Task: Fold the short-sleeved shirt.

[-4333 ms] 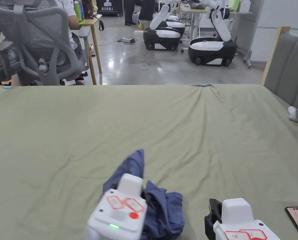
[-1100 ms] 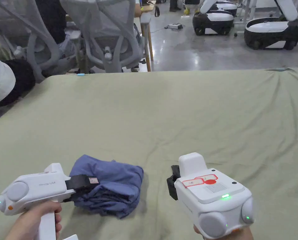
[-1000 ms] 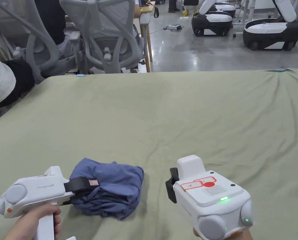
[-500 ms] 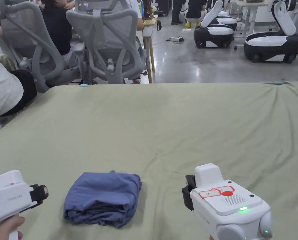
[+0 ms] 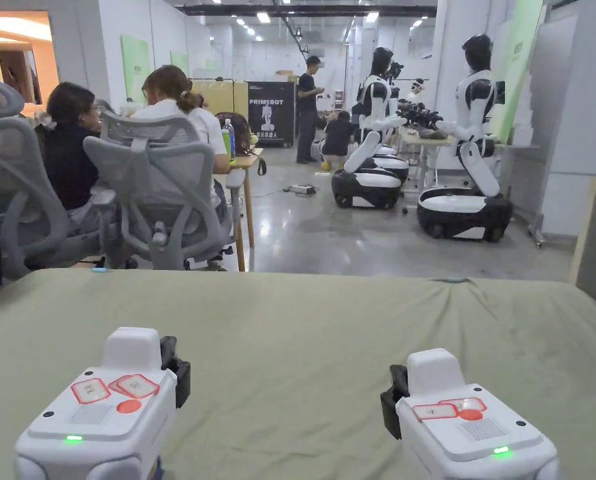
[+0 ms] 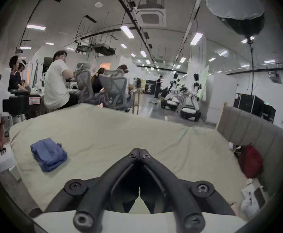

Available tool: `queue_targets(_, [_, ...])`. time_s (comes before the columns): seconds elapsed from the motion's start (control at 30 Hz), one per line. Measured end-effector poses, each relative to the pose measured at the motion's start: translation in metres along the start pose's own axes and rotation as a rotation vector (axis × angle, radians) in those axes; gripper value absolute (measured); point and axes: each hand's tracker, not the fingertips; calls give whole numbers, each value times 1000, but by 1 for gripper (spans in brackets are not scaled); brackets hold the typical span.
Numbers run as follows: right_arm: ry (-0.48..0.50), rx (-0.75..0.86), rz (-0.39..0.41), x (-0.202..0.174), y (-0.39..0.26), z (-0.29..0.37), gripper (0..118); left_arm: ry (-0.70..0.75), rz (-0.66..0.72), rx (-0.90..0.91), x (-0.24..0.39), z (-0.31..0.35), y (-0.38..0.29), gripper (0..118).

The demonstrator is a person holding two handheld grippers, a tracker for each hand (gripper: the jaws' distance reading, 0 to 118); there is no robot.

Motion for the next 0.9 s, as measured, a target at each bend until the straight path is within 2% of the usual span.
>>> queue_targets(0.07, [-35,45,4,24,10,17,0,1,13,15,24,11,13,0])
queue_targets(0.17, [-62,50,7,55,14,35,0,-16,117,77,47,34,20,0])
queue_targets(0.3, [-110,48,50,73,10,43,0,-28,53,65,69,44,21,0])
queue_targets(0.4, [-115,48,21,81,6,44,0,-41,91,54,74,45,20,0])
queue_targets(0.5, [-117,56,-5,85,2,46,3,-33,35,37,82,45,15,2])
queue_targets(0.53, [-118,60,-10,85,1,47,11,-34,37,35,82,44,14,13])
queue_targets(0.63, [-107,72,-29,85,-2,46,99,-56,48,7,81,41,10,90])
queue_targets(0.67, [-98,64,-30,85,-3,45,118,-48,38,6,82,39,9,108])
queue_targets(0.77, [-101,89,-3,80,-6,46,118,-30,7,44,83,40,5,118])
queue_targets(0.9, [-133,94,-9,79,-7,46,118,-53,-5,17,82,35,4,118])
